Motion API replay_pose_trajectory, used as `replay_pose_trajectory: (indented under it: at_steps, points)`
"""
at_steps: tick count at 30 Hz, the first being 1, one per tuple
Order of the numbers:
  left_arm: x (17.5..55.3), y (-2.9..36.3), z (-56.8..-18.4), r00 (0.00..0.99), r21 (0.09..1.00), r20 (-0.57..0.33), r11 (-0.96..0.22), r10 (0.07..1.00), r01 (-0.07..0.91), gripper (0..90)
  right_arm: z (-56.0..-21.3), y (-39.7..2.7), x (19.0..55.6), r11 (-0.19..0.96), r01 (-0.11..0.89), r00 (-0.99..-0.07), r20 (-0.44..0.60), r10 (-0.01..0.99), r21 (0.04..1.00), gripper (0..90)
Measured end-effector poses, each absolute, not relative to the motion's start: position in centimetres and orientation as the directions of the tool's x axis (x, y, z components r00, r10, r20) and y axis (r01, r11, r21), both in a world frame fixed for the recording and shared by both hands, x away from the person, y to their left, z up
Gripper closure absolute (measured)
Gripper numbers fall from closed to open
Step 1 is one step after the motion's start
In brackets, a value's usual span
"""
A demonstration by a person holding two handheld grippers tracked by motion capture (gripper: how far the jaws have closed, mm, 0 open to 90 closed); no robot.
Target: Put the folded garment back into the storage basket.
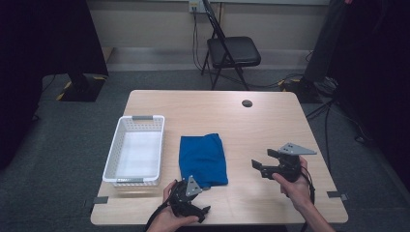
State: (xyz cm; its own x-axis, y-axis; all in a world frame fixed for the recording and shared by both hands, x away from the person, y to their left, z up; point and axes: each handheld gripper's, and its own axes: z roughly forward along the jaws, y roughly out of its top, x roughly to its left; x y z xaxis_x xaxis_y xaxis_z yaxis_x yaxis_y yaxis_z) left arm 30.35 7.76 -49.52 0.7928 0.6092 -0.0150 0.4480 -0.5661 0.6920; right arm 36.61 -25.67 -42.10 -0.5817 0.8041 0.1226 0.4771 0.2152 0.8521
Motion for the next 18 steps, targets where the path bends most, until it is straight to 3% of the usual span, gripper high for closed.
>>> replay_pose_trajectory:
  at_steps: [18]
  points:
    - [30.3, 7.7, -49.6, 0.788, 0.695, -0.015, -0.56, 0.616, 0.451, 0.0, -42.8, -29.9, 34.7, 0.187, 0.482, -0.497, 0.091, 0.863, 0.856, 13.4]
